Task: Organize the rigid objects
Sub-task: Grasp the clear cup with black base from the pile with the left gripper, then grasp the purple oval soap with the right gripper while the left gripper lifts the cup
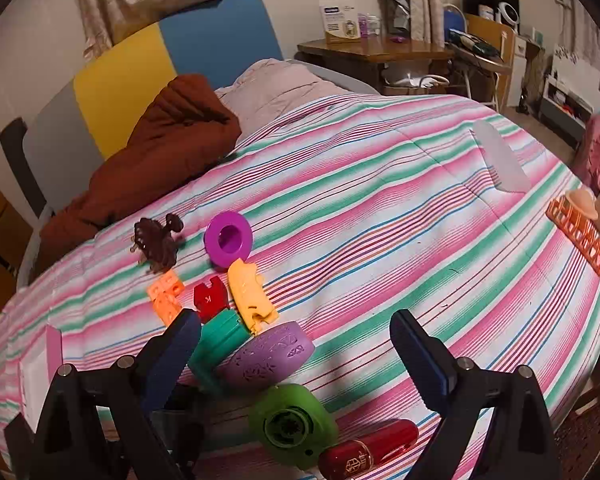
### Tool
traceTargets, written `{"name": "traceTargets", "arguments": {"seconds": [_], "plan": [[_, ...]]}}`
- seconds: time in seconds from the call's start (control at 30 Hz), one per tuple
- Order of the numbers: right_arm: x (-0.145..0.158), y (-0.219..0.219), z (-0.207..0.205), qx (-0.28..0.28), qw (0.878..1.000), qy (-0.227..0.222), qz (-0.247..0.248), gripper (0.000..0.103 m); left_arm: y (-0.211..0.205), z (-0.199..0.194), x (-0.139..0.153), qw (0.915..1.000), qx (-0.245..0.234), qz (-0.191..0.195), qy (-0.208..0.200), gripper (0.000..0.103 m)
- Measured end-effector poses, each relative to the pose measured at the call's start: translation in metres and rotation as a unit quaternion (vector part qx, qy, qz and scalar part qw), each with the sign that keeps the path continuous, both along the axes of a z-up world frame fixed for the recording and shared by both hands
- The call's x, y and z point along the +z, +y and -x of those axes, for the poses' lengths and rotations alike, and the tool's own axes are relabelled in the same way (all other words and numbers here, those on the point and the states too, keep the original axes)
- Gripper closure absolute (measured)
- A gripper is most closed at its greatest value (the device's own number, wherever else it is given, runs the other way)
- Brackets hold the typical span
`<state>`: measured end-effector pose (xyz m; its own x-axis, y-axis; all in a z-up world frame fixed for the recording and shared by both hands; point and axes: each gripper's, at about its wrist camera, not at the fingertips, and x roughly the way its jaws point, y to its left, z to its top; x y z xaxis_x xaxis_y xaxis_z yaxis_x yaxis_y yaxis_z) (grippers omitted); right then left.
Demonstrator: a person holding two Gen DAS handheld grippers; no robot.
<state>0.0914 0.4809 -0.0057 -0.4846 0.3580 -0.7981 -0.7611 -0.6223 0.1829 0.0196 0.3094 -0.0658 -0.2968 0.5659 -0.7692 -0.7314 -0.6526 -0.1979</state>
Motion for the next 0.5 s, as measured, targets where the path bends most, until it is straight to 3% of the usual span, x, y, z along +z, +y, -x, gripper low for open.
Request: {"name": "traceTargets", "arguments": {"seconds": [0.2, 0.5], "plan": [[-0.007, -0.005, 0.010, 0.022, 1.000, -0.006, 0.012, 0.006, -0.027, 0.001, 0.003, 0.9999, 0.012, -0.002, -0.006, 0.060], [-0.044, -0.001, 0.020, 0.026, 0.994, -0.099, 0.044, 0.012, -0.070, -0.008, 0.007, 0.9993, 0.021, -0.024, -0.016, 0.060]]}}
